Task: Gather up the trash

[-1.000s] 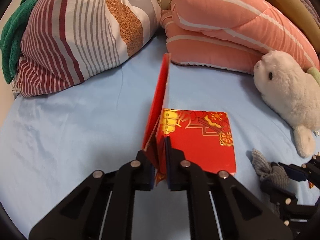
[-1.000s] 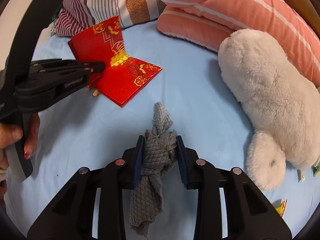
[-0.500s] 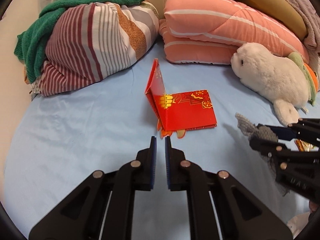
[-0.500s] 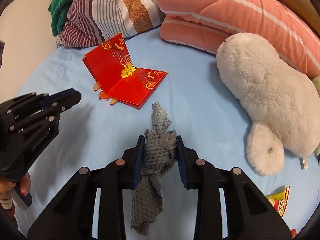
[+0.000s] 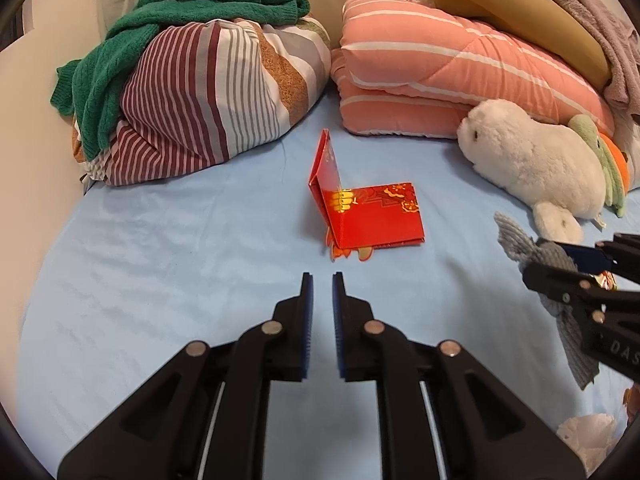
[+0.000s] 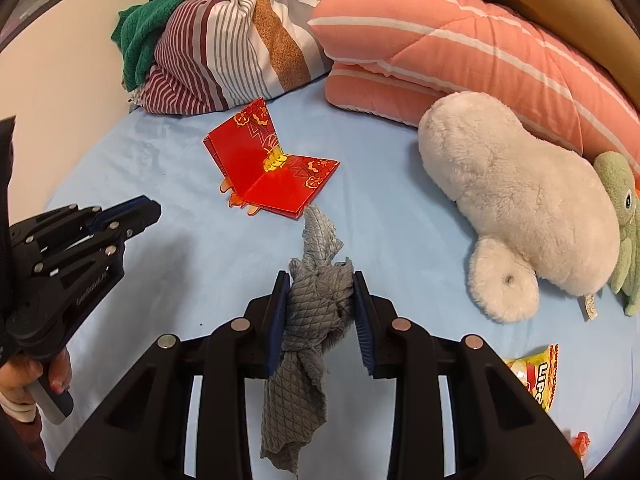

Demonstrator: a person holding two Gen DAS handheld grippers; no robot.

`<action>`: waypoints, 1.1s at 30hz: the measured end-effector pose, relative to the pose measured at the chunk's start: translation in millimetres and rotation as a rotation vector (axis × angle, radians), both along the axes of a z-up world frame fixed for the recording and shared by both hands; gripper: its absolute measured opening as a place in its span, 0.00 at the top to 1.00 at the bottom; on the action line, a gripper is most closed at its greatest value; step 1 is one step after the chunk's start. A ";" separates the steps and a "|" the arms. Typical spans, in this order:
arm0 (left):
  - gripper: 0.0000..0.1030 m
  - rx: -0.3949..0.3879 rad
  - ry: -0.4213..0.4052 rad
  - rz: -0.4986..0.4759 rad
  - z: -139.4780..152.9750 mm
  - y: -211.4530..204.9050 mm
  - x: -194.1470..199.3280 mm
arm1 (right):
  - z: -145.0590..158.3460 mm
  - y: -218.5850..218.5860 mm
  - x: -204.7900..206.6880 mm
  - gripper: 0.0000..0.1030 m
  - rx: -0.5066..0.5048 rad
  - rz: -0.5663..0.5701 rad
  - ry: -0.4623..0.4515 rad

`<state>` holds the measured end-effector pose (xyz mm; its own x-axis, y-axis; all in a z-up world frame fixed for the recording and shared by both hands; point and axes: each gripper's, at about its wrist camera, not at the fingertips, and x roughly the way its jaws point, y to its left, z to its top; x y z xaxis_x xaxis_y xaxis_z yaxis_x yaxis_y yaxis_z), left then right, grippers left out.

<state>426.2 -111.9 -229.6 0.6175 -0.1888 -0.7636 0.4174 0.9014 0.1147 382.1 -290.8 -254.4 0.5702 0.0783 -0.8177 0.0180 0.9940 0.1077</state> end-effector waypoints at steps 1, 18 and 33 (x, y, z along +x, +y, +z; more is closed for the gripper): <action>0.53 0.005 -0.006 0.005 -0.1 -1.2 3.7 | -0.8 -0.8 0.6 0.72 0.001 0.000 0.000; 0.15 0.104 -0.126 0.084 -27.4 -34.8 87.6 | -22.2 -17.6 79.7 0.72 -0.049 0.012 -0.024; 0.98 0.010 -0.060 -0.027 -17.6 -49.2 78.0 | -29.9 -12.8 82.6 0.72 -0.081 0.040 -0.019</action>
